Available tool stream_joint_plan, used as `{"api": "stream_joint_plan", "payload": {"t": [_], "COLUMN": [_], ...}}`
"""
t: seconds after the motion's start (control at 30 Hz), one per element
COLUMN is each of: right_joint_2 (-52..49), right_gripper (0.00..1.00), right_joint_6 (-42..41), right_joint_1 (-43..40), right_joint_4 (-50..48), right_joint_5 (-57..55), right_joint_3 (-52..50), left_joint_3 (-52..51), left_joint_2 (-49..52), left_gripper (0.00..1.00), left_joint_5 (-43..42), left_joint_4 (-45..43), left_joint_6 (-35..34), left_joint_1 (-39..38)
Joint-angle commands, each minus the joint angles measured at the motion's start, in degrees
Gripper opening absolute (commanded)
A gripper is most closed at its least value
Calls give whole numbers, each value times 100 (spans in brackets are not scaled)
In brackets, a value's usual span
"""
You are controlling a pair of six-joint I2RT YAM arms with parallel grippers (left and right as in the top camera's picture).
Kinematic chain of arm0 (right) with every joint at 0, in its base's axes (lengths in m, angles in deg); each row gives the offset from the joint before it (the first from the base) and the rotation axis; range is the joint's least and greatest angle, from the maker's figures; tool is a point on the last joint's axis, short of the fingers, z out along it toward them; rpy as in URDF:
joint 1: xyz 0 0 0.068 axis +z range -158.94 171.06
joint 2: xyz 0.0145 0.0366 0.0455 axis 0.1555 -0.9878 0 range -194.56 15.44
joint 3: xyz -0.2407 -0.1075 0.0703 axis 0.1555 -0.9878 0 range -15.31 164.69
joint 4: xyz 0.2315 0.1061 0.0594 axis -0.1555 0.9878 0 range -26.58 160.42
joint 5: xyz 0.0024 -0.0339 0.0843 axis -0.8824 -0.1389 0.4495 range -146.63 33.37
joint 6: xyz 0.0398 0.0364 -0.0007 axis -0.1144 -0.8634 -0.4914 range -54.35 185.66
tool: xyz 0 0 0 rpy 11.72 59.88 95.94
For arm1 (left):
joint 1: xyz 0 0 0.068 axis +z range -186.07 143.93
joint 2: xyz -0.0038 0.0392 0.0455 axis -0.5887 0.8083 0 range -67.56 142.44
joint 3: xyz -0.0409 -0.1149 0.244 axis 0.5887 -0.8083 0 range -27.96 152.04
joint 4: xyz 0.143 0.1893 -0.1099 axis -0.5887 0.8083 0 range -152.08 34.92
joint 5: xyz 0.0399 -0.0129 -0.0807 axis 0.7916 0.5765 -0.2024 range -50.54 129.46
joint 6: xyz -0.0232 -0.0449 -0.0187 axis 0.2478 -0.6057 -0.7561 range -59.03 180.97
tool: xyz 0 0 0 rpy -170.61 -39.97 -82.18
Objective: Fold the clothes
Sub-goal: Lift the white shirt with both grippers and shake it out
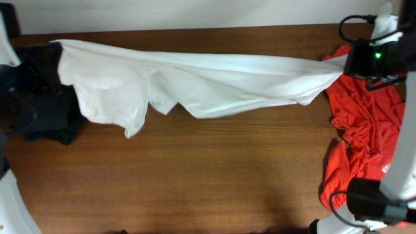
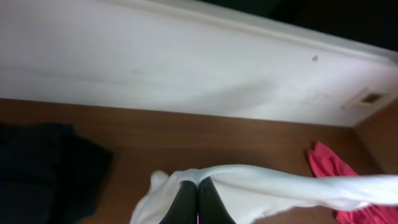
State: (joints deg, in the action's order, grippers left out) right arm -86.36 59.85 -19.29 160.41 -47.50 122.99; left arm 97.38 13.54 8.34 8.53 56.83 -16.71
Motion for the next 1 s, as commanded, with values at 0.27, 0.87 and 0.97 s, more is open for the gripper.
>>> {"api": "stream_joint_plan", "payload": {"t": [0.27,0.87,0.97], "right_joint_2": [599,-1099,-1027], "right_gripper": [5,4,4], "right_joint_6": [111,-1768,-1827], "right_joint_1": [-17,61,-7], "right_joint_4": [-302,-5294,-5368], "right_joint_5": [-118,1495,1488], "right_joint_3": [164,166,282], "left_joint_3": [232,256,704], "left_joint_2": [68,2918,2918], "left_gripper": [0,0,0], "left_joint_5": [-229,-219,-369], "left_joint_4": [-162,-6065,-6472], "left_joint_6": [-138,-2664,-3016], "left_joint_1": [358,-417,-203]}}
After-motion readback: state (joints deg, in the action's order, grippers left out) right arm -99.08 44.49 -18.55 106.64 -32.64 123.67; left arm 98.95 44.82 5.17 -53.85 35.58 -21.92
